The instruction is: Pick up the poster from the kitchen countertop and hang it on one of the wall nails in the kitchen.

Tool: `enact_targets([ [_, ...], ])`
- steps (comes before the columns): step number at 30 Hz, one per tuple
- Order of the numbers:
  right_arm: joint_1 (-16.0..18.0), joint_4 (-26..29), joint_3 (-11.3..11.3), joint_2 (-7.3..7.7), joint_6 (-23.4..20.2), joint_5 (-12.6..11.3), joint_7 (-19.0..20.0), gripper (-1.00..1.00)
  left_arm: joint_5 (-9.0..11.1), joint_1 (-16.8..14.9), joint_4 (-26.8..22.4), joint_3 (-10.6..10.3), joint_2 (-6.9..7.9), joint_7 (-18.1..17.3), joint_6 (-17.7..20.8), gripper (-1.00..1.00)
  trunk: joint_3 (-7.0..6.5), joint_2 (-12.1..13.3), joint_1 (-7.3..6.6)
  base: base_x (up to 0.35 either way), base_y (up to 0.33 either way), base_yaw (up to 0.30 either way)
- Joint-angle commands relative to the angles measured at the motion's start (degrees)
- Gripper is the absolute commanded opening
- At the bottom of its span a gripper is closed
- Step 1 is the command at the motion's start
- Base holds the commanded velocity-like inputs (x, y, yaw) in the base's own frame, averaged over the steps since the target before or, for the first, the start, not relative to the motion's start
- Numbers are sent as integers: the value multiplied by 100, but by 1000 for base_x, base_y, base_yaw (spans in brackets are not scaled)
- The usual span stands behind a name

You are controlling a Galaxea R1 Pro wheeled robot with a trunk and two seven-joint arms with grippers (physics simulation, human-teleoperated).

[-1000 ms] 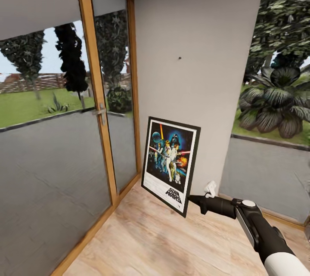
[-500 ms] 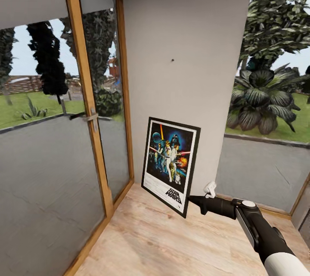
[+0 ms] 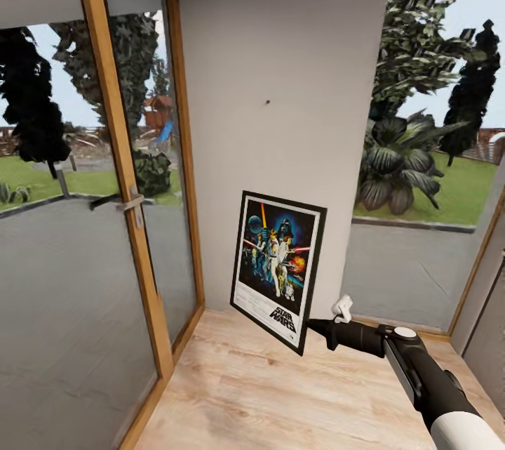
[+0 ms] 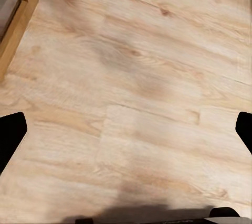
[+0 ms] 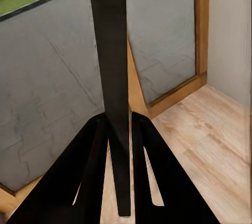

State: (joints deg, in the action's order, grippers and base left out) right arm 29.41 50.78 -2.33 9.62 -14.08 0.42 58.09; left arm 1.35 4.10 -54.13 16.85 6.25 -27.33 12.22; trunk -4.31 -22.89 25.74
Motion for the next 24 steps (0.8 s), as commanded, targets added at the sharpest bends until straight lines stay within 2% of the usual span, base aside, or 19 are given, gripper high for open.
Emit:
enact_targets([
  [1, 3, 2, -13, -4, -60, -7, 35, -100, 15, 3, -13, 11, -1, -27, 47, 100, -5, -3, 4, 147, 243, -264],
  [7, 3, 2, -13, -4, -60, -7, 35, -100, 15, 3, -18, 11, 1, -27, 44, 100, -41, -3, 4, 68, 108, -264],
  [24, 3, 2, -13, -4, -60, -7, 35, -100, 15, 3, -10, 11, 8, -27, 43, 100, -144, -3, 4, 3, 5, -264],
])
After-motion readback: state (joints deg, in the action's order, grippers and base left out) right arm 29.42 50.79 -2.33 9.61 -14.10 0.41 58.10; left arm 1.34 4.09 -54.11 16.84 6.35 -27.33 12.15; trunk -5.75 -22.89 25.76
